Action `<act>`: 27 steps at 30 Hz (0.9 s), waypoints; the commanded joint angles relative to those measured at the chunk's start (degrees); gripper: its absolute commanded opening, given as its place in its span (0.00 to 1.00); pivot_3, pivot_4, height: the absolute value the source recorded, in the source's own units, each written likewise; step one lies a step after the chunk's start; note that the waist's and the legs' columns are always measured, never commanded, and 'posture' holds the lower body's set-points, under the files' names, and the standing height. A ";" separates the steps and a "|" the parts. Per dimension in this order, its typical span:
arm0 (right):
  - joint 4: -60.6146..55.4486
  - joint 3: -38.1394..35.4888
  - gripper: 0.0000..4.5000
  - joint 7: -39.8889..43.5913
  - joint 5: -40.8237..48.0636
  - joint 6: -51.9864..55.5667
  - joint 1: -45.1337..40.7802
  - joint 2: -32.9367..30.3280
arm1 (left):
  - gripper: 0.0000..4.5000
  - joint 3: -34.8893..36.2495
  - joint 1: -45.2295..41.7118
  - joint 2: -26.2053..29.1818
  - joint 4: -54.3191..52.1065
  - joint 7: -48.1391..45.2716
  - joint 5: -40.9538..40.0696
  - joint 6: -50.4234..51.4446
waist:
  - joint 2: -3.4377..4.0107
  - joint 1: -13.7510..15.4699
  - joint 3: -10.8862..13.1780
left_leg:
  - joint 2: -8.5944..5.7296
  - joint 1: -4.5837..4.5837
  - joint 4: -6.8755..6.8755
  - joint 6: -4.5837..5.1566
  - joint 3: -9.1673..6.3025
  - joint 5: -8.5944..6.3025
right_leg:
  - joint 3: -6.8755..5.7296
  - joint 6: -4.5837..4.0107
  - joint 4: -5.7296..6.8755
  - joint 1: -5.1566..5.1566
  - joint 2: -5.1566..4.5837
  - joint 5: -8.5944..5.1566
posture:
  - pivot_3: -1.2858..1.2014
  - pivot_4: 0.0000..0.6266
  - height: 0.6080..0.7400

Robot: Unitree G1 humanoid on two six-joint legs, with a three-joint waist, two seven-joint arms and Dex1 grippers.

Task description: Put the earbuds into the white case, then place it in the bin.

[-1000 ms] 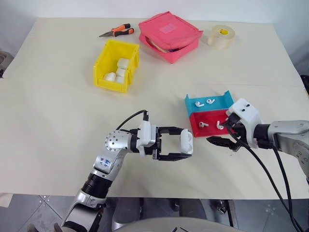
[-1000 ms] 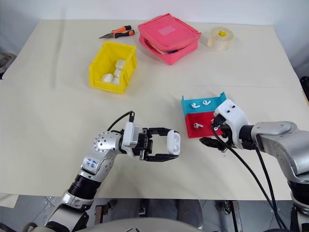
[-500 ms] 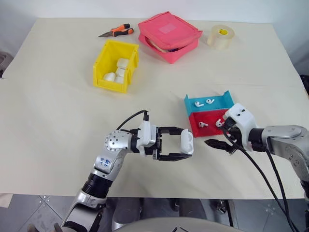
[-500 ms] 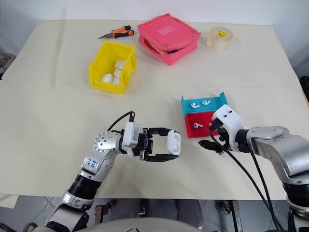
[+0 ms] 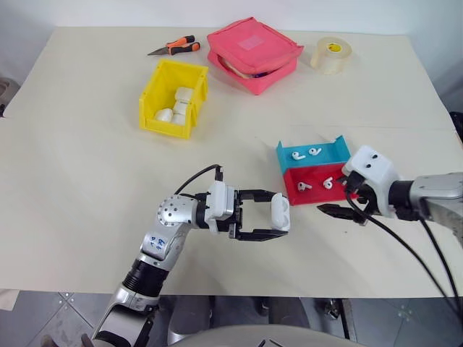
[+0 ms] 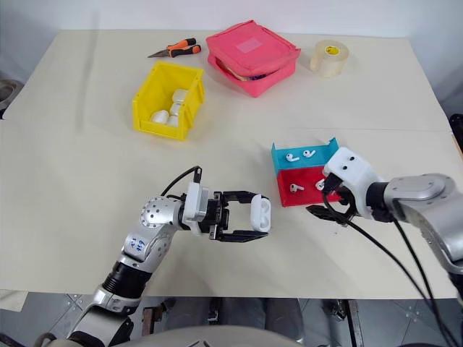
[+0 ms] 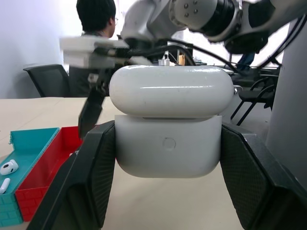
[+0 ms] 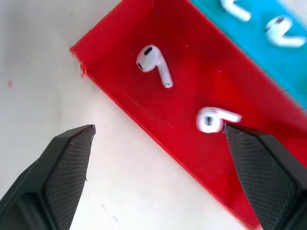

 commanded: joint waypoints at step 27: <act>41.74 20.04 0.99 32.61 -34.88 -66.00 -27.56 7.88 | 0.62 1.14 1.73 1.22 -3.23 1.67 -0.53 -0.27 | 0.03 -0.24 0.02 | 0.04 0.01 0.01 -0.01 0.05 0.01 | -0.04 0.01 -0.04 0.00 0.01 0.01 | 0.52 0.24 1.00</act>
